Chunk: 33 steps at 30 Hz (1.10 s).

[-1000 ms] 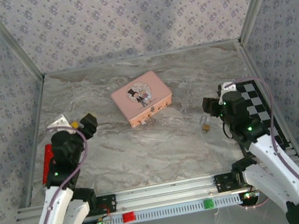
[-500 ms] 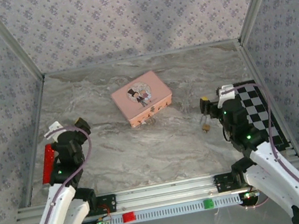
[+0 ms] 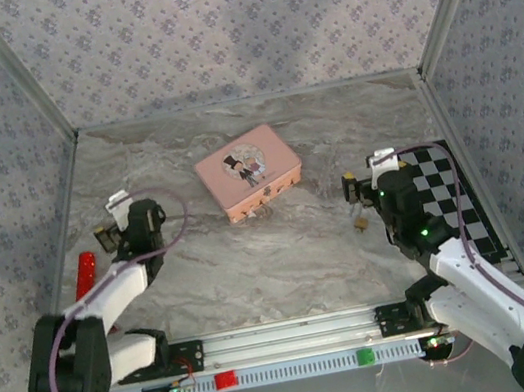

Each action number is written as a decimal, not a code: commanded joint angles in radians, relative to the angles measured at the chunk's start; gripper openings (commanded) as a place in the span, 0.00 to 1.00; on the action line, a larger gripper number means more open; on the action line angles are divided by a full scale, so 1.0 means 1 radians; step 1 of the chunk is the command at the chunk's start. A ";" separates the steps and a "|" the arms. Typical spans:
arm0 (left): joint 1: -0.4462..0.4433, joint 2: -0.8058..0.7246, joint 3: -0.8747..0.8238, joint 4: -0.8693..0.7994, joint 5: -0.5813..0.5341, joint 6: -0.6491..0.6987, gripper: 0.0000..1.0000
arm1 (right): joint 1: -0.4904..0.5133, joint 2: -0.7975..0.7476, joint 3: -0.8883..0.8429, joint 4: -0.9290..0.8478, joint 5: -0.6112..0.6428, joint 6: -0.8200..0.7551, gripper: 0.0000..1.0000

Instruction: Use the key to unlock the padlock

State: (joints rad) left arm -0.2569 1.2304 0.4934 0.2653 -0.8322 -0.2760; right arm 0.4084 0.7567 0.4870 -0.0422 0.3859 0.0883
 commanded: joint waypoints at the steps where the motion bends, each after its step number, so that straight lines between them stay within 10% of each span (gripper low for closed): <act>1: 0.001 0.049 0.045 0.141 -0.082 0.173 1.00 | 0.006 0.017 0.039 -0.029 0.043 0.002 0.98; 9: 0.093 0.089 -0.102 0.369 0.403 0.275 1.00 | -0.049 0.016 0.021 -0.077 0.006 0.003 0.99; 33: 0.224 0.307 -0.105 0.598 0.612 0.245 1.00 | -0.216 0.007 -0.078 0.037 -0.117 0.034 0.99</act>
State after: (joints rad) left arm -0.0326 1.5394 0.3965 0.8143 -0.2382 -0.0196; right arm 0.2016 0.7761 0.4248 -0.0280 0.2722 0.1013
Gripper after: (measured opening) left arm 0.998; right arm 0.989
